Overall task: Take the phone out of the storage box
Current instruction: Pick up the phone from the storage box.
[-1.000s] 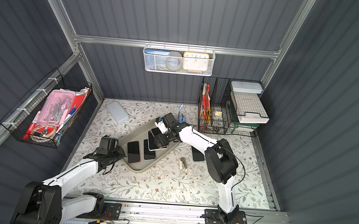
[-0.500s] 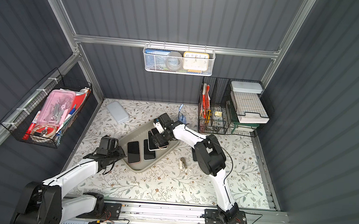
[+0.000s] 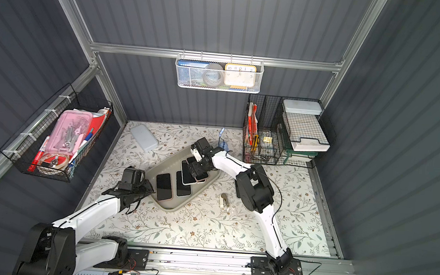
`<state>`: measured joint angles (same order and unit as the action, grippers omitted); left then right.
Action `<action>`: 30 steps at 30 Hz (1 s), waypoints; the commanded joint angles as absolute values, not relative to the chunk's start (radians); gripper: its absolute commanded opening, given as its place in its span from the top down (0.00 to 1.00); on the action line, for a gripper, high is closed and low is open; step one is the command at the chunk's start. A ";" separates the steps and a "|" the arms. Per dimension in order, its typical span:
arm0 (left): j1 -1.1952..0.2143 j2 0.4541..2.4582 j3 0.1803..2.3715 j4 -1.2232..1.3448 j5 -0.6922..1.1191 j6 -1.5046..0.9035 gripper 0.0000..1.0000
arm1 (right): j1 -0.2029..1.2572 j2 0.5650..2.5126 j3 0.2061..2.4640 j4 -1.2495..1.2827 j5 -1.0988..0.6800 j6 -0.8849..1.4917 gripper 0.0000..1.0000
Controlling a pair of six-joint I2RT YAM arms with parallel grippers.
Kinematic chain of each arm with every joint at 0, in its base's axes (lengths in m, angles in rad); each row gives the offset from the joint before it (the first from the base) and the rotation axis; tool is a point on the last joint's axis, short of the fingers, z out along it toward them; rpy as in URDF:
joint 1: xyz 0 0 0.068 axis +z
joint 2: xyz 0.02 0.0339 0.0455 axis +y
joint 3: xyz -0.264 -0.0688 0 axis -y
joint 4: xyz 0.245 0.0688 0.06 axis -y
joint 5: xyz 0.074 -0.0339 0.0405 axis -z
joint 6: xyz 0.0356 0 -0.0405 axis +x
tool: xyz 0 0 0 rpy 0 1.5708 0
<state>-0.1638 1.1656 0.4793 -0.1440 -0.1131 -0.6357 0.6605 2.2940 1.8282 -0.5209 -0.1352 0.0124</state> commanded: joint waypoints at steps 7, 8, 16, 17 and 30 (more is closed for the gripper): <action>-0.179 1.171 0.472 -0.141 -0.040 -0.579 0.78 | 0.649 2.318 1.837 -0.547 -0.225 0.011 0.26; -0.179 1.172 0.472 -0.141 -0.041 -0.578 0.78 | 0.650 2.312 1.836 -0.547 -0.229 0.009 0.29; -0.179 1.167 0.471 -0.145 -0.044 -0.581 0.78 | 0.659 2.165 1.795 -0.517 -0.192 0.017 0.37; -0.179 1.166 0.471 -0.145 -0.044 -0.582 0.78 | 0.660 2.128 1.773 -0.503 -0.184 0.024 0.38; -0.179 1.155 0.466 -0.140 -0.039 -0.578 0.78 | 0.616 1.682 1.360 -0.564 0.079 0.147 0.37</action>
<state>-0.1638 1.1660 0.4793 -0.1436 -0.1127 -0.6346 0.6434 1.7172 1.4300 -0.5003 -0.0292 0.0967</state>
